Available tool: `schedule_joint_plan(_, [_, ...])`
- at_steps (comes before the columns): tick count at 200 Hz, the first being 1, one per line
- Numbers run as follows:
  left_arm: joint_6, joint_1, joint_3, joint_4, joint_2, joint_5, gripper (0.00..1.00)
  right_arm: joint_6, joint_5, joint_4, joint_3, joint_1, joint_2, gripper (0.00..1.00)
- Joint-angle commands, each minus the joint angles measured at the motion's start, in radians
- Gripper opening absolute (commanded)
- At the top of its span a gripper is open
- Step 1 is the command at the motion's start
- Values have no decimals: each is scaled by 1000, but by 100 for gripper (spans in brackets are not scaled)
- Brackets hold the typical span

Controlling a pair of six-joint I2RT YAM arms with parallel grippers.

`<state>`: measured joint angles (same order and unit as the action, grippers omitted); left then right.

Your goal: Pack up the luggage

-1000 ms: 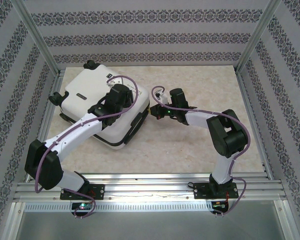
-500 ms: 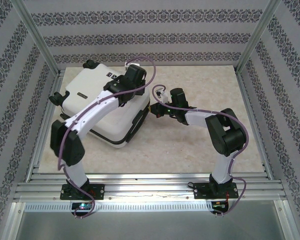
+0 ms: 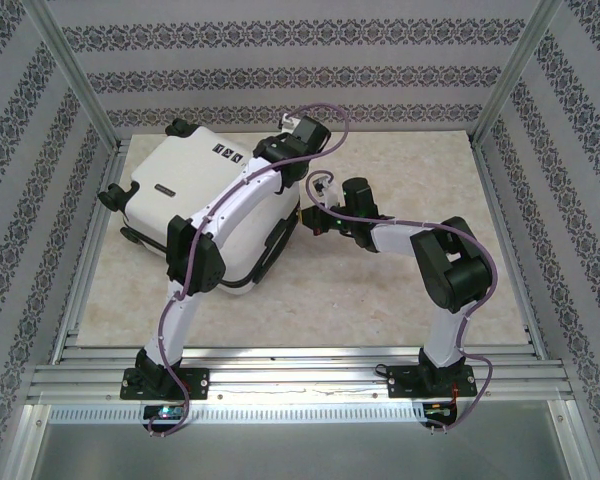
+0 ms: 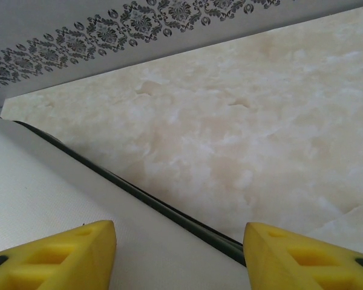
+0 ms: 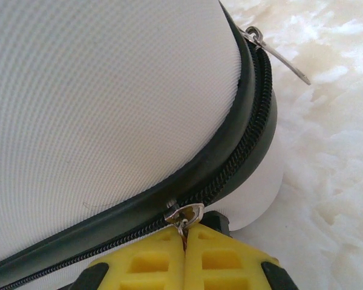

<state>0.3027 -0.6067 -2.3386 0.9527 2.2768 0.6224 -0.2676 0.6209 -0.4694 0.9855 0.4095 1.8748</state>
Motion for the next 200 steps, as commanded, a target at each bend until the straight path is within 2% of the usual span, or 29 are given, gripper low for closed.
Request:
schedule_joint_plan(1, [3, -46, 114, 187, -30, -6, 56, 25, -5, -99, -24, -10, -47, 0])
schedule_joint_plan(42, [47, -102, 497, 39, -226, -99, 51, 39, -194, -65, -91, 0, -114, 0])
schedule_joint_plan(68, [67, -110, 731, -48, -333, -137, 50, 67, -265, -18, -64, -3, -119, 0])
schedule_joint_plan(101, [91, -110, 875, -87, -402, -143, 49, 84, -371, 26, -19, -18, -114, 0])
schedule_joint_plan(124, [92, -110, 896, -96, -398, -149, 49, 79, -435, 35, 4, -33, -109, 0])
schedule_joint_plan(148, [95, -110, 899, -98, -380, -158, 48, 71, -405, 31, 57, -60, -72, 0])
schedule_joint_plan(186, [103, -110, 930, -106, -402, -171, 48, 100, -108, -95, 117, -117, 5, 0])
schedule_joint_plan(200, [107, -110, 945, -105, -419, -167, 48, 89, -158, -70, 119, -135, -7, 0])
